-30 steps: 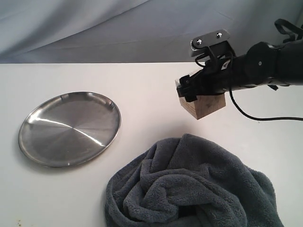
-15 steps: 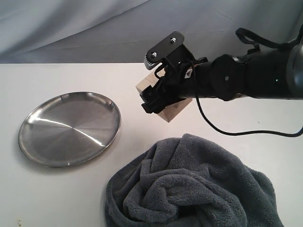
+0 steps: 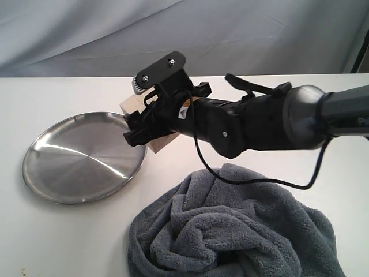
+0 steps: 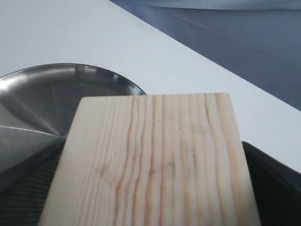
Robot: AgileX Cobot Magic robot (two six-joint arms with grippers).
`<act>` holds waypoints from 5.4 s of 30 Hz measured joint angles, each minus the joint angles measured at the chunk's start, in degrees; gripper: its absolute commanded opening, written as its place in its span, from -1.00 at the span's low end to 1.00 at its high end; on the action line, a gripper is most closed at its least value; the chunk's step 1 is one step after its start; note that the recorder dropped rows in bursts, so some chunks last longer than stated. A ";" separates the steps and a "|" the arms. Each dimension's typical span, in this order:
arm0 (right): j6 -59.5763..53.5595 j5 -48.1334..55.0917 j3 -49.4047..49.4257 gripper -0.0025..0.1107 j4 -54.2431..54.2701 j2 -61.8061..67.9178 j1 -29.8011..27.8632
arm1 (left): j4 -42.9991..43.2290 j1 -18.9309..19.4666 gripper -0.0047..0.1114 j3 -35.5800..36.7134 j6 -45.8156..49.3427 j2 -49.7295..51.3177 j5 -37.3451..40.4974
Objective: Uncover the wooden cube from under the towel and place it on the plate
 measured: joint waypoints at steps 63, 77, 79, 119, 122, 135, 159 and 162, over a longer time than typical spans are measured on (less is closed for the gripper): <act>24.50 -7.16 -33.70 0.90 -18.30 30.71 5.42 | 0.00 0.00 -0.92 0.00 0.00 0.00 0.00; 22.35 5.51 -33.70 0.90 -19.93 20.64 5.42 | 0.00 0.00 -0.92 0.00 0.00 0.00 0.00; 21.21 10.60 -33.70 0.90 -21.69 18.29 5.42 | 0.00 0.00 -0.92 0.00 0.00 0.00 0.00; 23.76 33.28 -7.55 -0.96 -35.96 -13.67 -13.34 | 0.00 0.00 -0.92 0.00 0.00 0.00 0.00; 25.39 20.63 2.72 -0.96 -35.96 -20.01 -19.02 | 0.00 0.00 -0.92 0.00 0.00 0.00 0.00; 25.31 -38.91 41.06 -0.96 -29.48 -26.97 -33.48 | 0.00 0.00 -0.92 0.00 0.00 0.00 0.00; 23.36 -55.30 58.39 -0.96 -25.71 -28.96 -33.51 | 0.00 0.00 -0.92 0.00 0.00 0.00 0.00; 23.11 -55.30 58.39 -0.96 -25.34 -28.96 -33.51 | 0.00 0.00 -0.92 0.00 0.00 0.00 0.00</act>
